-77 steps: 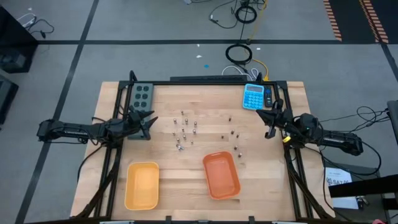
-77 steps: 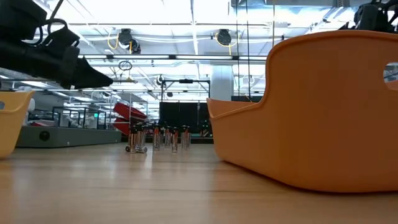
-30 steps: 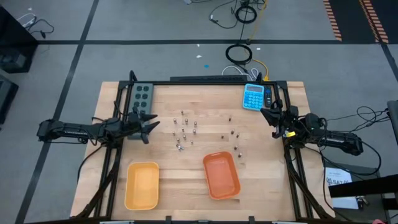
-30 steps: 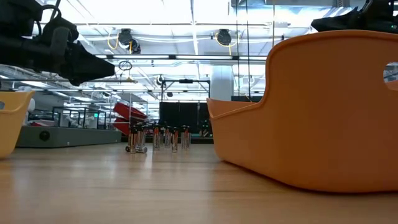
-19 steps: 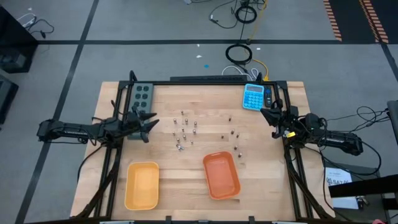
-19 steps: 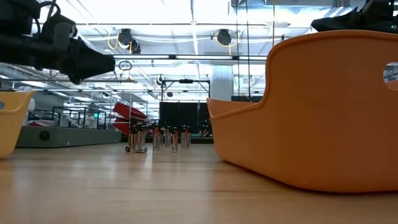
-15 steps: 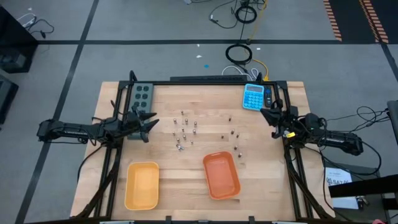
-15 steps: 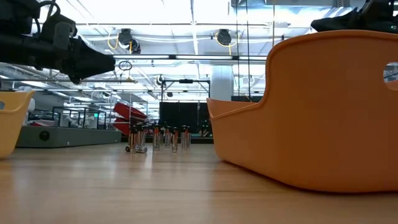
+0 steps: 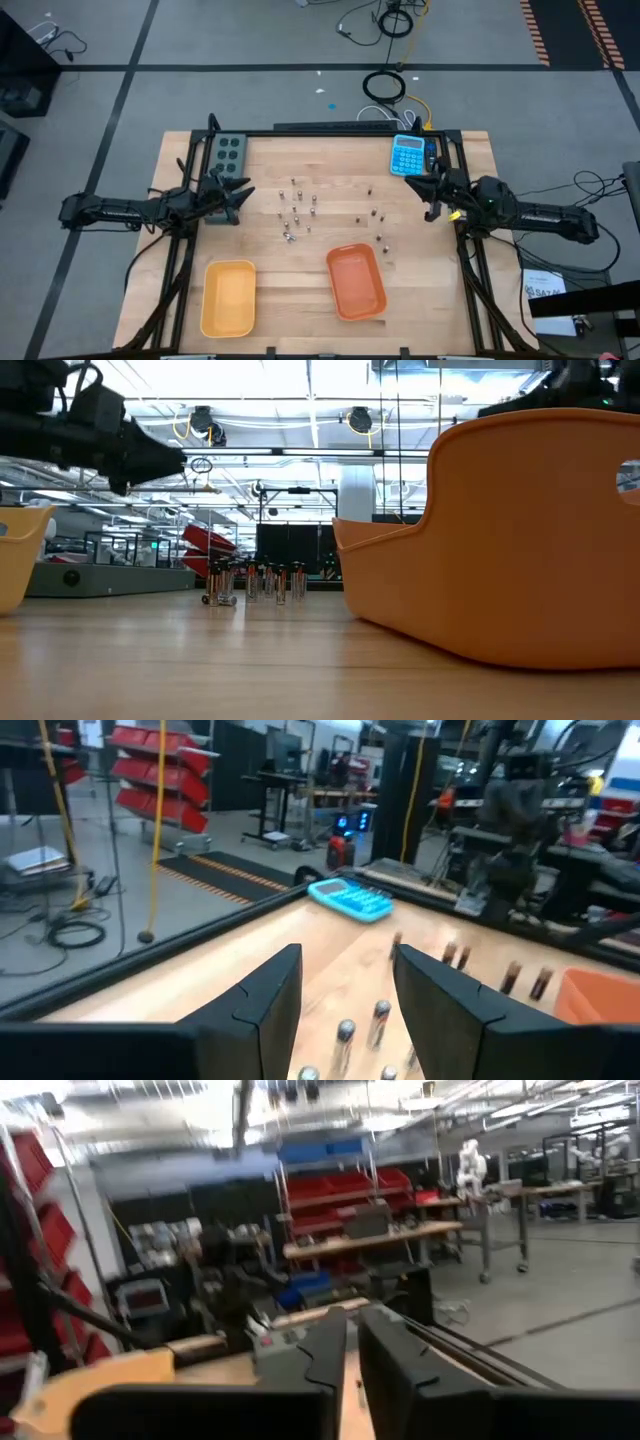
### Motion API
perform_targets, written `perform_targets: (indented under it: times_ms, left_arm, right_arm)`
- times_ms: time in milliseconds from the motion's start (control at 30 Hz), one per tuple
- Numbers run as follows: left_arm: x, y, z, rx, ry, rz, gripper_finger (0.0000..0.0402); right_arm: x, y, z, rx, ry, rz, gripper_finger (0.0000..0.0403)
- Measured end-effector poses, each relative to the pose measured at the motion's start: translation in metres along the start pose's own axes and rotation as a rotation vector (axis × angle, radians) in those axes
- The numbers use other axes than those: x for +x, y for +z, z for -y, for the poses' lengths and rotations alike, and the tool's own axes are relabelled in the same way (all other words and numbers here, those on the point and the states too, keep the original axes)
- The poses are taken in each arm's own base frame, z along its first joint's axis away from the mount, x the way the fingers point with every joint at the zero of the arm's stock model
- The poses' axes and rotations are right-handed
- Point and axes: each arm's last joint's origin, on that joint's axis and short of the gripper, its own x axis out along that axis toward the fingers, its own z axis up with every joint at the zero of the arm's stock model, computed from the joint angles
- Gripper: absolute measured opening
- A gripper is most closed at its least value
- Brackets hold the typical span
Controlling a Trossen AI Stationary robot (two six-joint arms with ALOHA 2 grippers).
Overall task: Sort batteries
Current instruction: Put the brown battery into the orange bin
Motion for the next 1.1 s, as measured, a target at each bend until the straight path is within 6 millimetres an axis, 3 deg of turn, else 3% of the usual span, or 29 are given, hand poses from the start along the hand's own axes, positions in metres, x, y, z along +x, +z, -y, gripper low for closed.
perform_targets:
  times_ms: [200, 500, 800, 967, 1100]
  left_arm:
    - [0.001, 0.011, 0.0, 0.005, -0.006, -0.017, 0.0164]
    - [0.004, 0.033, 0.005, 0.043, -0.007, -0.055, 0.0164]
    - [0.016, 0.062, 0.014, 0.21, -0.011, -0.037, 0.0164]
    - [0.023, 0.07, 0.02, 0.414, -0.056, 0.066, 0.0164]
    - [0.026, 0.076, 0.024, 0.439, -0.102, 0.148, 0.0164]
  right_arm:
    - [0.028, 0.011, -0.005, -0.095, -0.02, -0.137, 0.0067]
    - [0.062, 0.015, -0.008, -0.163, -0.083, -0.232, 0.008]
    - [0.078, 0.019, -0.011, -0.203, -0.068, -0.122, 0.0057]
    - [0.083, 0.017, -0.011, -0.181, -0.062, -0.108, 0.003]
    - [0.086, 0.018, -0.012, -0.101, -0.051, -0.073, 0.0014]
